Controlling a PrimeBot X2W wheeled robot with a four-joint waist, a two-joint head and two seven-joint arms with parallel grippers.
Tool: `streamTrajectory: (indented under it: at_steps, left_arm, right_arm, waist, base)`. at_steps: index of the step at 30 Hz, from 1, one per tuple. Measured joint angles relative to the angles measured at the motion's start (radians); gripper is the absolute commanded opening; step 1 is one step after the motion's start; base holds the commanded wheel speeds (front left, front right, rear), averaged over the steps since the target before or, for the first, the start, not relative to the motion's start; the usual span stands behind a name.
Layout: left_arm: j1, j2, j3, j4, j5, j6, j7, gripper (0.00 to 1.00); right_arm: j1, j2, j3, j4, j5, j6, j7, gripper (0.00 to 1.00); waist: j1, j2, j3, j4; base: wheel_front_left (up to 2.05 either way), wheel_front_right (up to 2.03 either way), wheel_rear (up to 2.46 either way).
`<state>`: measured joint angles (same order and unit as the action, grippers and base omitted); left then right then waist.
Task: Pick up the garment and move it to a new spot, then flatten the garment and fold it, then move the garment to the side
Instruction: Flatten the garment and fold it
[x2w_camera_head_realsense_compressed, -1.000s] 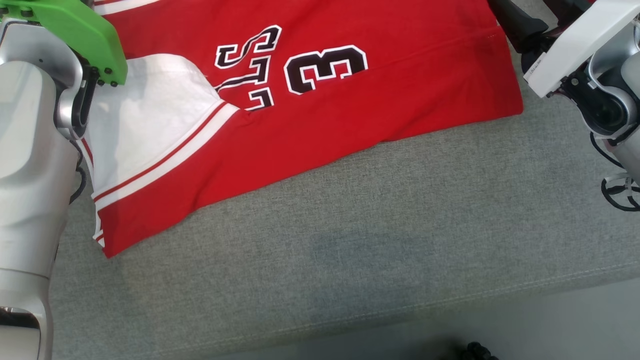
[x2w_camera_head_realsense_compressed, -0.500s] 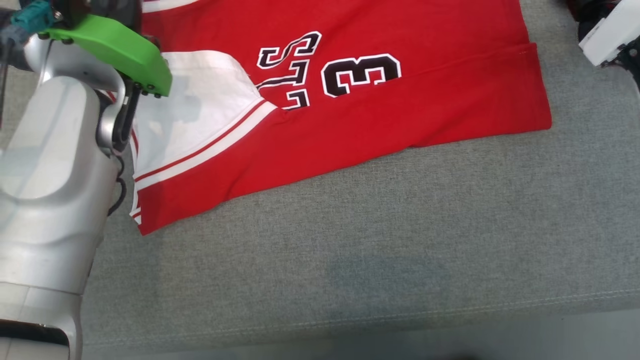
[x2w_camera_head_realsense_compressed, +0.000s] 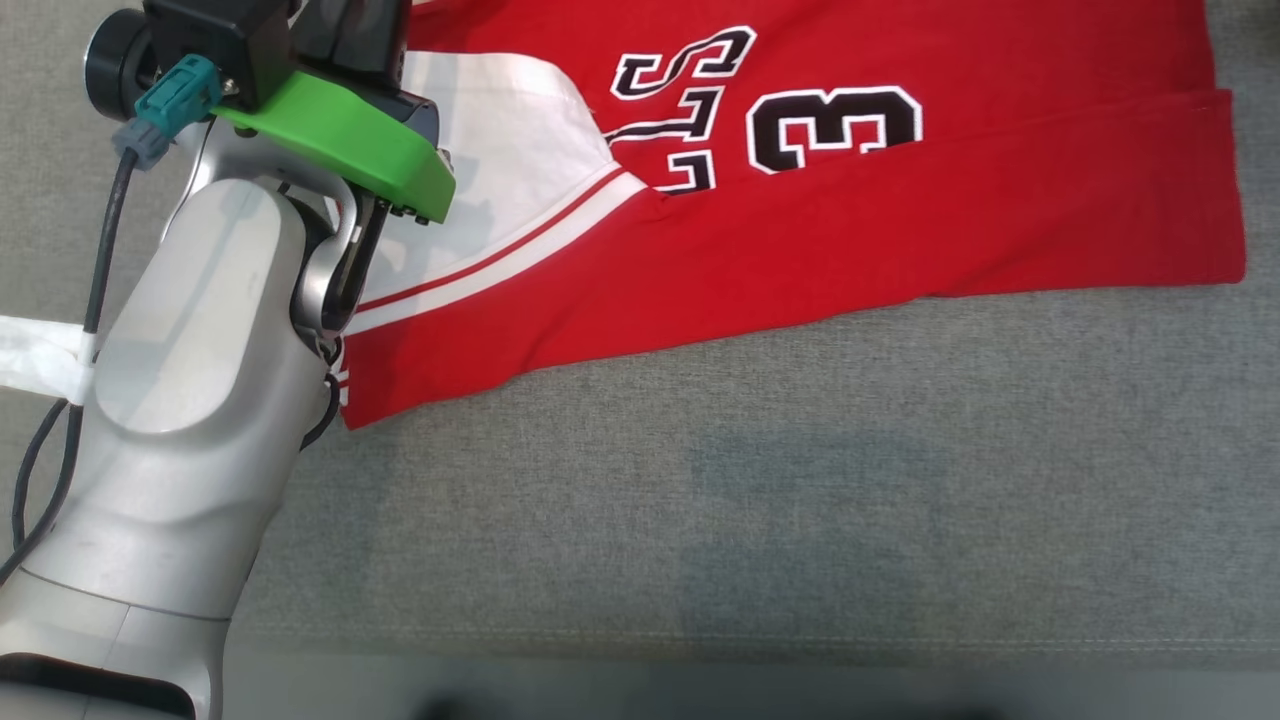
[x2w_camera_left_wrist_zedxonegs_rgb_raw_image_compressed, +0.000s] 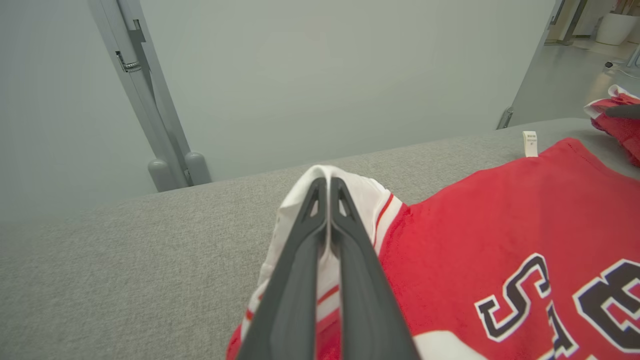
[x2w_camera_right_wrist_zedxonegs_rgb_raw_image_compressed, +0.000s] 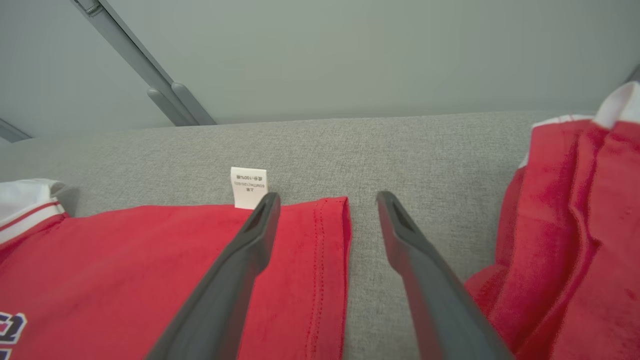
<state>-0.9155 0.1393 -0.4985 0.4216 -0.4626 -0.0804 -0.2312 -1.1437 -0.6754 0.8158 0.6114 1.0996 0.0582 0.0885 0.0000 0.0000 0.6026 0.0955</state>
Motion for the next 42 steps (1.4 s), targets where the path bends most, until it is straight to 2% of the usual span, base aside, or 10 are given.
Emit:
streamTrajectory:
  at_steps: [5, 16, 18, 20, 22, 23, 25, 26, 42]
  left_arm:
    - [0.004, 0.002, 0.001, -0.037, 0.008, 0.001, -0.009, 0.0]
    - [0.032, 0.006, 0.002, -0.08, 0.038, 0.003, -0.016, 0.0]
    - [0.037, 0.008, 0.002, -0.085, 0.038, 0.011, -0.016, 0.0]
    - [0.039, 0.014, 0.003, -0.092, 0.041, 0.011, -0.017, 0.0]
    - [0.04, 0.019, 0.005, -0.097, 0.048, 0.012, -0.017, 0.0]
    - [0.041, 0.022, 0.007, -0.099, 0.049, 0.015, -0.017, 0.0]
    - [0.049, 0.036, 0.012, -0.101, 0.054, 0.021, -0.017, 0.0]
    - [0.056, 0.041, 0.014, -0.101, 0.054, 0.022, -0.017, 0.0]
    - [0.133, 0.075, 0.059, -0.11, 0.043, 0.034, -0.018, 0.0]
  right_arm:
    - [-0.025, 0.005, 0.0, 0.028, 0.0, -0.017, 0.029, 1.0]
    - [-0.063, 0.044, -0.001, 0.073, 0.0, -0.017, 0.032, 0.99]
    - [-0.074, 0.046, 0.0, 0.081, 0.0, -0.017, 0.037, 0.84]
    - [-0.083, 0.05, 0.0, 0.088, 0.0, -0.017, 0.037, 0.55]
    - [-0.087, 0.055, 0.003, 0.092, -0.007, -0.016, 0.036, 0.44]
    - [-0.089, 0.058, 0.006, 0.093, -0.012, -0.016, 0.035, 0.35]
    - [-0.096, 0.075, 0.013, 0.098, -0.017, -0.015, 0.027, 0.07]
    - [-0.098, 0.082, 0.016, 0.098, -0.019, -0.013, 0.026, 0.0]
    - [-0.099, 0.114, 0.035, 0.092, -0.061, 0.037, -0.096, 0.0]
  waist:
    - [0.0, 0.0, 0.035, 0.035]
    - [0.0, 0.0, 0.086, 0.078]
    - [0.0, 0.0, 0.09, 0.079]
    - [0.0, 0.0, 0.092, 0.077]
    - [0.0, 0.0, 0.093, 0.075]
    - [0.0, 0.0, 0.093, 0.073]
    - [0.0, 0.0, 0.092, 0.066]
    - [0.0, 0.0, 0.091, 0.061]
    - [0.0, 0.0, 0.032, -0.02]
  base:
    - [0.0, 0.0, 0.0]
    - [0.0, 0.0, 0.0]
    - [0.0, 0.0, 0.0]
    - [0.0, 0.0, 0.0]
    - [0.0, 0.0, 0.0]
    - [0.0, 0.0, 0.0]
    - [0.0, 0.0, 0.0]
    - [0.0, 0.0, 0.0]
    - [0.0, 0.0, 0.0]
